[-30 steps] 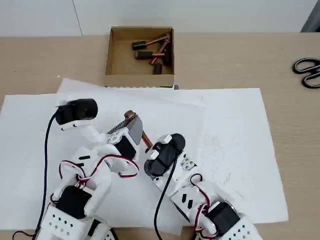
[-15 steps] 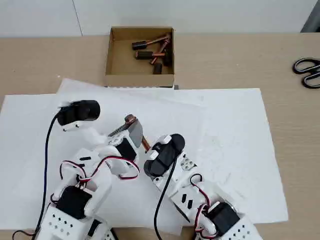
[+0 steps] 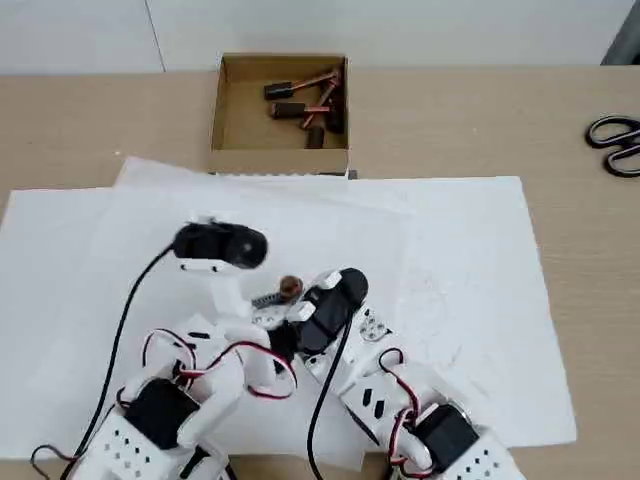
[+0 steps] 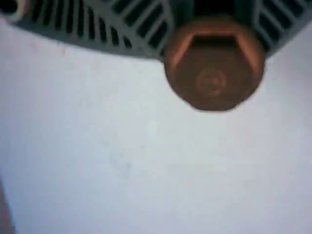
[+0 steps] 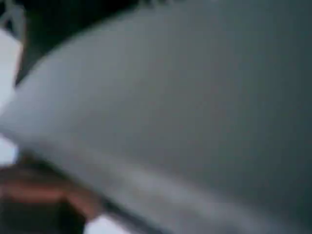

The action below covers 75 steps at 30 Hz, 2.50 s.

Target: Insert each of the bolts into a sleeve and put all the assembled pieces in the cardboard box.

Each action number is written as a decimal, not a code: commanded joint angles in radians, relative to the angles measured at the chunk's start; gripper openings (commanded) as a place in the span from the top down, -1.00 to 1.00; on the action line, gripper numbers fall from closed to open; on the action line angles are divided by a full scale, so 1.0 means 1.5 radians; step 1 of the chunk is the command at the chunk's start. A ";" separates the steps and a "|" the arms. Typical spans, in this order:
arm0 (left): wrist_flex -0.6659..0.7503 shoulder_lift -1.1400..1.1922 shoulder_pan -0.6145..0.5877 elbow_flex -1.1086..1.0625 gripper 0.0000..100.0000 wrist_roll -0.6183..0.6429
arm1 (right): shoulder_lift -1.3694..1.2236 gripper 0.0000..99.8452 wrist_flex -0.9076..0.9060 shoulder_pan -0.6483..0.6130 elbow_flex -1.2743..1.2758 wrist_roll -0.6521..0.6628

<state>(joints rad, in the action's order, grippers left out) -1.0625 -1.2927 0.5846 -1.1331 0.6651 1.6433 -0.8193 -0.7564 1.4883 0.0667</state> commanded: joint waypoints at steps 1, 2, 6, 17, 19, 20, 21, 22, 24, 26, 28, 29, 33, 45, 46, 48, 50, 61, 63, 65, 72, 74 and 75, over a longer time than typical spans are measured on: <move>-0.062 -0.006 0.042 0.005 0.99 -0.017 | 0.012 1.00 0.018 -0.002 -0.025 0.006; -0.073 -0.006 0.047 0.005 0.99 -0.017 | 0.012 1.00 0.025 -0.002 -0.026 0.007; -0.073 -0.009 0.050 -0.013 0.99 -0.017 | 0.012 1.00 0.041 -0.002 -0.026 0.008; -0.006 -0.010 -0.071 0.018 0.73 -0.115 | 0.012 1.00 0.039 -0.001 -0.024 0.008; -0.009 -0.010 -0.084 0.019 0.56 -0.133 | 0.012 1.00 0.039 -0.001 -0.023 0.008; -0.011 -0.010 -0.085 0.019 0.50 -0.141 | 0.012 1.00 0.039 -0.001 -0.023 0.008; -0.011 -0.010 -0.087 0.019 0.45 -0.148 | 0.012 1.00 0.038 -0.001 -0.023 0.008; -0.011 -0.010 -0.088 0.020 0.42 -0.152 | 0.012 1.00 0.038 -0.001 -0.023 0.008; -0.009 -0.010 -0.088 0.023 0.42 -0.166 | 0.012 1.00 0.038 -0.001 -0.023 0.008; -0.010 -0.010 -0.088 0.039 0.42 -0.172 | 0.012 1.00 0.038 -0.001 -0.023 0.008; -0.010 -0.010 -0.088 0.063 0.42 -0.173 | 0.012 1.00 0.038 0.001 -0.021 0.008; -0.010 -0.010 -0.088 0.077 0.42 -0.173 | 0.012 1.00 0.038 0.005 -0.018 0.008; -0.010 -0.010 -0.088 0.114 0.44 -0.174 | 0.012 1.00 0.038 0.037 -0.008 0.008; -0.010 -0.010 -0.262 0.149 0.99 -0.184 | 0.012 1.00 0.038 0.048 -0.004 0.008; -0.011 -0.010 -0.277 0.143 0.99 -0.196 | 0.012 1.00 0.038 0.049 -0.004 0.008; -0.007 -0.010 -0.305 0.114 0.99 -0.220 | 0.012 1.00 0.038 0.059 -0.004 0.008; -0.007 -0.010 -0.328 0.074 0.99 -0.238 | 0.012 1.00 0.038 0.078 -0.002 0.008; 0.105 -0.010 -0.384 -0.132 0.99 -0.348 | 0.012 1.00 0.037 0.229 0.004 -0.084; 0.123 -0.010 -0.383 -0.145 0.99 -0.361 | 0.012 1.00 0.038 0.275 0.003 -0.116; 0.141 -0.010 -0.383 -0.162 0.99 -0.372 | 0.012 1.00 0.038 0.306 -0.006 -0.129; 0.202 -0.011 -0.384 -0.231 0.99 -0.412 | 0.005 1.00 0.038 0.355 -0.110 -0.153; 0.206 -0.011 -0.384 -0.245 0.99 -0.412 | 0.004 1.00 0.037 0.359 -0.141 -0.153; 0.206 -0.011 -0.384 -0.250 0.99 -0.412 | -0.003 1.00 0.037 0.359 -0.154 -0.153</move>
<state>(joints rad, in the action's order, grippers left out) -0.7833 -1.2988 0.0123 -1.5029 0.0529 1.6464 -0.7917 -0.2332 1.3656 -0.1527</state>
